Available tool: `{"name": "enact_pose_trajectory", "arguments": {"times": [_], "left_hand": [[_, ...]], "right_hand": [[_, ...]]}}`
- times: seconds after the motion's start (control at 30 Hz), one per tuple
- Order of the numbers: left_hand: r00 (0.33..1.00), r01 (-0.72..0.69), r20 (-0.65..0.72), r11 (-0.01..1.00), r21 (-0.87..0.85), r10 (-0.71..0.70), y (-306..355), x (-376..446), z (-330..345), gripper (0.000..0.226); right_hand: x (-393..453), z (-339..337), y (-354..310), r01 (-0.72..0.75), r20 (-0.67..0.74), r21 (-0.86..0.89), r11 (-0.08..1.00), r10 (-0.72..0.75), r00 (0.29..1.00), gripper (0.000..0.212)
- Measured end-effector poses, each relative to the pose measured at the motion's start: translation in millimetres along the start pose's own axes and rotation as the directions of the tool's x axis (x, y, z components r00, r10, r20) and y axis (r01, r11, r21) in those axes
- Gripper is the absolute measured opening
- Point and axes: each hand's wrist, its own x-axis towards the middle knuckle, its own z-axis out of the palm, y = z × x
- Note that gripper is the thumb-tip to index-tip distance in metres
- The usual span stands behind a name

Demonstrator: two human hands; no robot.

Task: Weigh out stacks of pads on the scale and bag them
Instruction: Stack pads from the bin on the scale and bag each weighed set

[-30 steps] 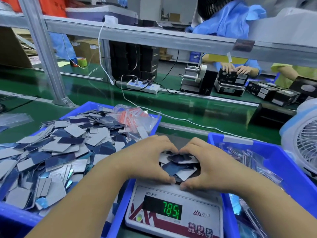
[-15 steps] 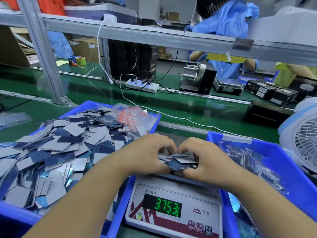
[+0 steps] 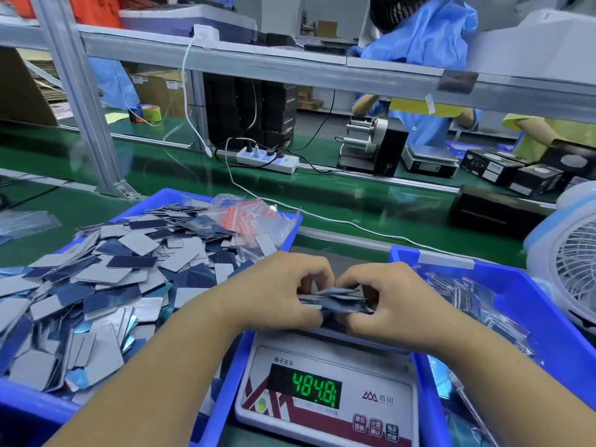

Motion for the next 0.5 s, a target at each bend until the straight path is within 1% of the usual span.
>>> {"name": "enact_pose_trajectory", "arguments": {"times": [0.1,0.13,0.2,0.23,0.37,0.4,0.5], "left_hand": [[0.998,0.009,-0.058,0.999,-0.042,-0.011,0,2,1,0.017],[0.996,0.014,-0.082,0.998,-0.056,-0.019,0,3,1,0.016],[0.992,0.016,-0.123,0.996,-0.089,-0.027,1,6,4,0.026],[0.99,0.021,-0.134,0.995,-0.102,-0.035,2,7,6,0.028],[0.985,0.025,-0.166,0.985,-0.17,-0.054,3,12,10,0.023],[0.984,0.023,-0.168,0.984,-0.175,-0.053,3,13,10,0.026],[0.99,0.028,-0.134,0.988,-0.151,-0.049,1,14,12,0.038]], "right_hand": [[2,2,2,-0.015,-0.079,0.017,1.0,0.017,0.997,0.007],[4,3,5,-0.023,-0.114,-0.006,1.0,0.022,0.993,0.012],[5,3,10,-0.059,-0.171,-0.025,0.998,0.054,0.984,0.027],[6,3,12,-0.076,-0.189,-0.02,0.997,0.071,0.979,0.03],[6,-2,17,-0.128,-0.204,-0.02,0.992,0.121,0.971,0.032],[6,-3,17,-0.147,-0.197,-0.017,0.989,0.141,0.97,0.031],[8,-2,15,-0.205,-0.116,0.003,0.979,0.204,0.972,0.022]]}}
